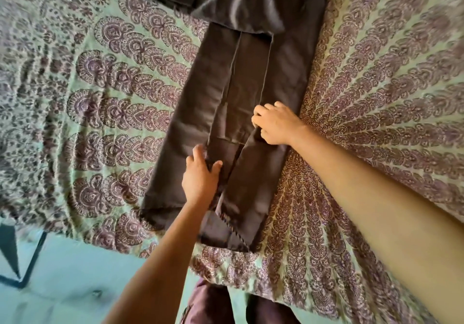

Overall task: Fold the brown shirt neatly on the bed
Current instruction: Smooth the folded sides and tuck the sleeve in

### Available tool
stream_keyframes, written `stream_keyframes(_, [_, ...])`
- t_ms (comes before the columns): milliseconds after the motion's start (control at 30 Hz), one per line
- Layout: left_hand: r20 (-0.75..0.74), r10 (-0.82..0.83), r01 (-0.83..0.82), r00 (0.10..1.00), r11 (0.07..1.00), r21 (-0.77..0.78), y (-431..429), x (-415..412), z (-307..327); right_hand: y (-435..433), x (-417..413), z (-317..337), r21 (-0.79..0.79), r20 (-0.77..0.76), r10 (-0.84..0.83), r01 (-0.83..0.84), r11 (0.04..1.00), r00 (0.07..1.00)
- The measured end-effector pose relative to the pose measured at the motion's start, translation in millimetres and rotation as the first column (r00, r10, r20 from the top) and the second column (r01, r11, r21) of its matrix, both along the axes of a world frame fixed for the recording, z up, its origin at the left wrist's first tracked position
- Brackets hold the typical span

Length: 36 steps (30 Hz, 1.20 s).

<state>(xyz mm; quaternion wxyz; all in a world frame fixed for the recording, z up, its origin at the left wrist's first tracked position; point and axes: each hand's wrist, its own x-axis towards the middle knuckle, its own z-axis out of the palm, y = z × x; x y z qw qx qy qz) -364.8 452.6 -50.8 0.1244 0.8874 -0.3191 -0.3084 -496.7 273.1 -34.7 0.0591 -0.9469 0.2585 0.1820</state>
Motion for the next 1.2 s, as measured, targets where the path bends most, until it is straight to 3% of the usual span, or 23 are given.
stream_keyframes(67, [-0.08, 0.027, -0.024, 0.996, 0.999, 0.036, -5, 4, 3, 8, -4, -4, 0.02, 0.029, -0.058, 0.058, 0.998, 0.998])
stream_keyframes(233, [-0.043, 0.097, -0.101, 0.994, 0.989, -0.106, -8, 44, 17, 20, -10, -11, 0.063, 0.094, -0.136, 0.131, 0.989, 0.986])
stream_keyframes(333, [-0.05, 0.136, -0.138, 0.989, 0.99, -0.036, 0, 60, 11, 26, -7, -11, 0.067, 0.073, -0.137, 0.132, 0.989, 0.988])
stream_keyframes(567, [-0.151, 0.032, -0.02, 0.988, 0.997, 0.077, 8, 66, 3, 31, -1, -18, -0.023, 0.117, -0.221, 0.225, 0.974, 0.968])
stream_keyframes(700, [-0.204, 0.233, -0.255, 0.951, 0.963, -0.085, 11, 82, 6, 29, 11, -20, -0.01, 0.207, -0.222, 0.229, 0.973, 0.953])
stream_keyframes(833, [-0.281, 0.14, -0.106, 0.95, 0.986, 0.131, 19, 93, -11, 27, 22, -24, 0.048, 0.119, -0.232, 0.228, 0.972, 0.965])
stream_keyframes(1000, [-0.381, 0.096, 0.0, 0.92, 0.97, 0.243, 22, 102, -25, 22, 40, -23, 0.073, 0.241, -0.343, 0.336, 0.939, 0.908])
stream_keyframes(1067, [-0.35, 0.028, 0.076, 0.936, 0.957, 0.28, 16, 101, -8, 11, 54, -18, 0.103, 0.217, -0.364, 0.349, 0.931, 0.906])
stream_keyframes(1200, [-0.138, -0.217, 0.251, 0.966, 0.914, 0.319, -5, 99, 15, -17, 89, -9, 0.145, 0.138, -0.333, 0.314, 0.939, 0.933])
